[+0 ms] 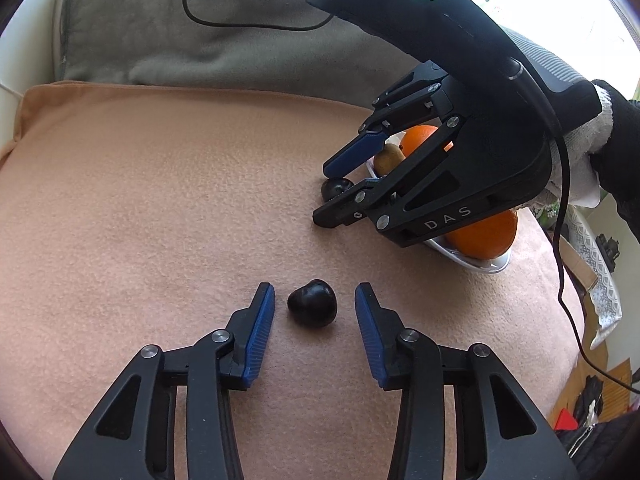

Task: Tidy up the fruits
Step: 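Close the right tool on the dark plum and lift it, then carry the dark plum over the white plate with the right tool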

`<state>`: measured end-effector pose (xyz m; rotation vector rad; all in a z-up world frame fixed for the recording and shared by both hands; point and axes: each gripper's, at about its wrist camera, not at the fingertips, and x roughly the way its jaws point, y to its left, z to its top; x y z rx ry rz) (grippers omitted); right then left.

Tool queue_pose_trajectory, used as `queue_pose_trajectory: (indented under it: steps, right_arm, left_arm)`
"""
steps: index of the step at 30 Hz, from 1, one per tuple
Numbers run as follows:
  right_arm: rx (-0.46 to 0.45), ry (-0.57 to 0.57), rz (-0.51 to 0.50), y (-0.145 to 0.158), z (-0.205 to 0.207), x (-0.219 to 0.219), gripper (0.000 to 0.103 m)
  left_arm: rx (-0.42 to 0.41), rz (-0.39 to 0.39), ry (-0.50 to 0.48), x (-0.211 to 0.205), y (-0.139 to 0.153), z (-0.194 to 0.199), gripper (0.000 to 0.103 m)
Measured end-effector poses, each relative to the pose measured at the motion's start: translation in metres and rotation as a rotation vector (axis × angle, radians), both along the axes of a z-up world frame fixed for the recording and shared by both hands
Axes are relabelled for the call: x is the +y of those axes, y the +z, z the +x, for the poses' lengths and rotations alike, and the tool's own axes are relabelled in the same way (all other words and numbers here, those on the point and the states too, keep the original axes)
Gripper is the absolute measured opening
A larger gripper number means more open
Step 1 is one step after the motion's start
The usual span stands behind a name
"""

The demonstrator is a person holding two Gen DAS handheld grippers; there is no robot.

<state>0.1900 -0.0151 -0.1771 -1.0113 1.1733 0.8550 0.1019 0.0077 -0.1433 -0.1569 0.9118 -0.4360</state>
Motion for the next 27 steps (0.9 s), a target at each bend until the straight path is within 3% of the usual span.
queue_pose_trajectory:
  steps: [5,8,15,27]
  right_arm:
    - [0.041,-0.017,0.012,0.001,0.004,0.001,0.029]
    - [0.032,-0.021,0.018,0.003,0.003,0.001,0.026]
    - [0.025,-0.040,0.064,0.011,-0.004,-0.008,0.026]
    - [-0.025,-0.126,0.254,0.060,-0.027,-0.037,0.026]
  left_arm:
    - [0.002,0.002,0.008,-0.003,-0.002,0.006,0.031]
    - [0.000,0.003,0.007,-0.001,-0.002,0.007,0.025]
    - [-0.003,-0.007,0.009,0.007,-0.001,0.004,0.023]
    - [-0.027,-0.014,0.036,0.029,0.009,-0.006,0.023]
